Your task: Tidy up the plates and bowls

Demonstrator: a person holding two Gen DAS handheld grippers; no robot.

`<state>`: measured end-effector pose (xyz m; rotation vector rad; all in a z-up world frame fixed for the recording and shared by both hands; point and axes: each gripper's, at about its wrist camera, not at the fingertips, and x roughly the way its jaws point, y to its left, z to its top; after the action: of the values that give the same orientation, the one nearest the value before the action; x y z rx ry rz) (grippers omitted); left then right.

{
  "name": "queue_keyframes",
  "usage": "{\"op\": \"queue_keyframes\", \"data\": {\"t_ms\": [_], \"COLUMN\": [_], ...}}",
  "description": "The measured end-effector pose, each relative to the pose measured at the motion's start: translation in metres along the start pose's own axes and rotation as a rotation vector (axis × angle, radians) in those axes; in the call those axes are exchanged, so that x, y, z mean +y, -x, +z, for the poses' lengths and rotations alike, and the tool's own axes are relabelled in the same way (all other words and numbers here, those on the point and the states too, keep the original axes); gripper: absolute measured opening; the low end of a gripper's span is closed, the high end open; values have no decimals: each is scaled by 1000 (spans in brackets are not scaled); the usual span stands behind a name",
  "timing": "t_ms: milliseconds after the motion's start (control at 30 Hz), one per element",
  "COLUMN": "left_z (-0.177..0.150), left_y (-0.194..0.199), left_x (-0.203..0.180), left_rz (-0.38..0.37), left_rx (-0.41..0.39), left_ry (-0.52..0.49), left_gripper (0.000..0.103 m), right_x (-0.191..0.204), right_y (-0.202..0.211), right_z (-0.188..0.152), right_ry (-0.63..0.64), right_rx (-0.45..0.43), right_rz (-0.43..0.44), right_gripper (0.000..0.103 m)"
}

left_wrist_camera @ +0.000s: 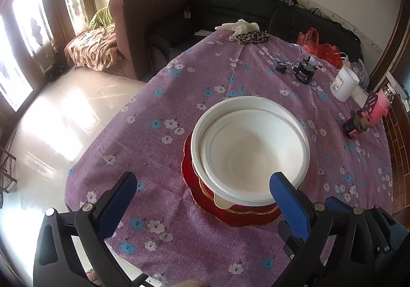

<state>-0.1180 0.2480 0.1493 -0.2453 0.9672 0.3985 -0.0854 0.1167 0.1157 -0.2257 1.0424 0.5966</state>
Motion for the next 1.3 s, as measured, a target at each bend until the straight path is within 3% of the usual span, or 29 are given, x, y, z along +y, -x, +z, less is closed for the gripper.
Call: {"op": "queue_keyframes", "data": {"t_ms": [1300], "left_z": [-2], "left_y": [-6], "left_x": [1], "left_rz": [-1], "left_rx": [23], "left_ry": [7], "left_gripper": [103], "right_x": [-1], "right_y": [-3], "right_z": [-3], "right_ry": [-3], "right_rx": [8], "right_rz": [3], "right_gripper": [70]}}
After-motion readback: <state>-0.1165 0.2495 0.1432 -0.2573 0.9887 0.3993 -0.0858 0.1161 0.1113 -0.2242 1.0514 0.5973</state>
